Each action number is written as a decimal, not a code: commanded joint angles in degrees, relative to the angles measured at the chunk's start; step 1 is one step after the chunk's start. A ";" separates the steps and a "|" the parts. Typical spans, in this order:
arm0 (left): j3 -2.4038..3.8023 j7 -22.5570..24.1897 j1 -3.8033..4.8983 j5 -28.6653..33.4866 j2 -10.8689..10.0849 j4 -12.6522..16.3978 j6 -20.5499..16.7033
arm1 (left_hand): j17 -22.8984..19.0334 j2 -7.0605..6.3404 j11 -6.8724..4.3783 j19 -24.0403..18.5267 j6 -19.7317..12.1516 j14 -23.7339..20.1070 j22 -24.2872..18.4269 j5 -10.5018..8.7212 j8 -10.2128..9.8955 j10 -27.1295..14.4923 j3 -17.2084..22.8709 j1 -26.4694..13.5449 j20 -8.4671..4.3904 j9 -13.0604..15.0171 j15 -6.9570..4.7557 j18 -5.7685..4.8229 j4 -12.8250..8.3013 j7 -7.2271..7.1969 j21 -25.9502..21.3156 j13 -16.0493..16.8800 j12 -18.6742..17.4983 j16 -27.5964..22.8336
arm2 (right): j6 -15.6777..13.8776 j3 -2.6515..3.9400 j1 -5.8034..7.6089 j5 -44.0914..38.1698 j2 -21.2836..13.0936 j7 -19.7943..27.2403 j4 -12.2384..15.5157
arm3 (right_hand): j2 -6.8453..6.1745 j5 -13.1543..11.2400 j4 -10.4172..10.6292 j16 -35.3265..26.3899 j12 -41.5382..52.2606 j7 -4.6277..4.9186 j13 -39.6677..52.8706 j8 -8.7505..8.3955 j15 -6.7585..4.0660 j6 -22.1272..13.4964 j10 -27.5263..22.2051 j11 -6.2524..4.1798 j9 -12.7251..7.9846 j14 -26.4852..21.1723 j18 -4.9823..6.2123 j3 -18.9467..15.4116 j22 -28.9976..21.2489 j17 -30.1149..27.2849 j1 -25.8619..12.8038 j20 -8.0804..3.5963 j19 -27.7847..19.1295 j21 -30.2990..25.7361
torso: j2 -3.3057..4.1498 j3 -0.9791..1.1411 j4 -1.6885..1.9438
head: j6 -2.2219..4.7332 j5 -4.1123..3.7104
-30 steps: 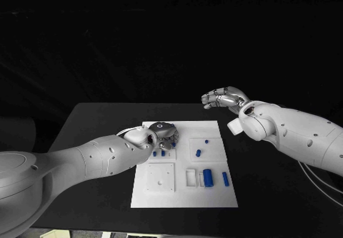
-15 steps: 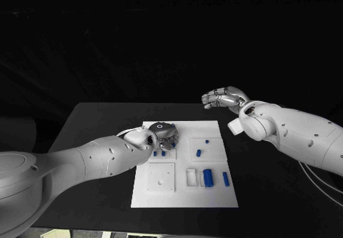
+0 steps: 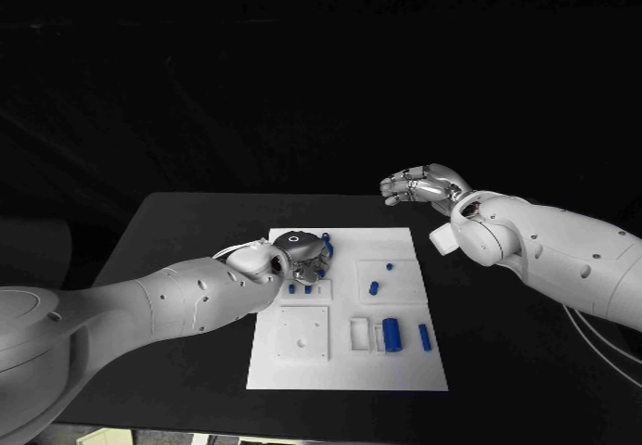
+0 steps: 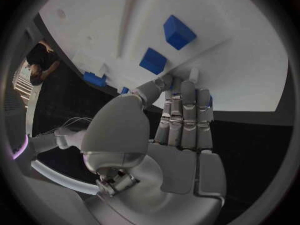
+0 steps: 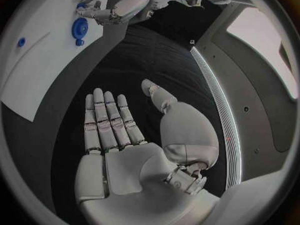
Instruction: Assemble the parts on the task board
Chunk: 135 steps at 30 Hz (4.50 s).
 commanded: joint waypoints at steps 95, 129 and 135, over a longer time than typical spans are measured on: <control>5.35 -3.95 -0.60 6.56 -6.90 5.41 8.18 | 0.69 0.54 -0.70 0.94 0.88 1.03 0.26 0.20 0.15 0.52 0.04 -0.40 -3.86 -0.23 -0.33 1.03 0.22 0.02 0.97 -0.22 -0.52 1.10 | 1.18 0.01 -0.03 -0.64 -1.03 0.67 0.26 | 0.12 0.29 -0.31 -0.58 -0.39 1.37 -0.08 0.29 0.40 -0.20 -0.07 0.25 -0.17 -0.37 1.07 -0.57 0.28 -0.28 -0.25 0.41 -0.10 -0.82 | 0.04 0.03 -0.08 | 0.02 0.19; 4.10 -4.46 -0.61 0.82 -6.31 5.87 7.56 | 0.80 0.49 -0.74 0.76 1.01 0.87 0.35 0.27 0.17 0.69 0.11 -0.24 -3.90 -0.32 -0.35 1.00 -0.04 -0.03 1.07 -0.25 -0.59 1.16 | 1.30 0.00 -0.03 -0.64 -1.14 0.65 0.24 | 0.12 0.28 -0.32 -0.62 -0.39 1.37 -0.08 0.31 0.41 -0.21 -0.08 0.25 -0.21 -0.36 1.09 -0.61 0.37 -0.33 -0.15 0.45 -0.08 -0.93 | 0.03 -0.02 0.00 | -0.18 -0.05; 3.91 -4.70 -0.61 0.00 -6.24 5.99 7.13 | 0.82 0.44 -0.75 0.74 1.06 0.84 0.36 0.31 0.19 0.74 0.13 -0.22 -3.90 -0.33 -0.35 0.99 -0.06 -0.04 1.08 -0.25 -0.59 1.17 | 1.31 0.00 -0.03 -0.64 -1.14 0.66 0.22 | 0.12 0.27 -0.31 -0.63 -0.39 1.38 -0.08 0.31 0.41 -0.21 -0.08 0.26 -0.21 -0.36 1.09 -0.62 0.38 -0.34 -0.15 0.46 -0.09 -0.95 | 0.01 -0.02 -0.03 | -0.11 -0.03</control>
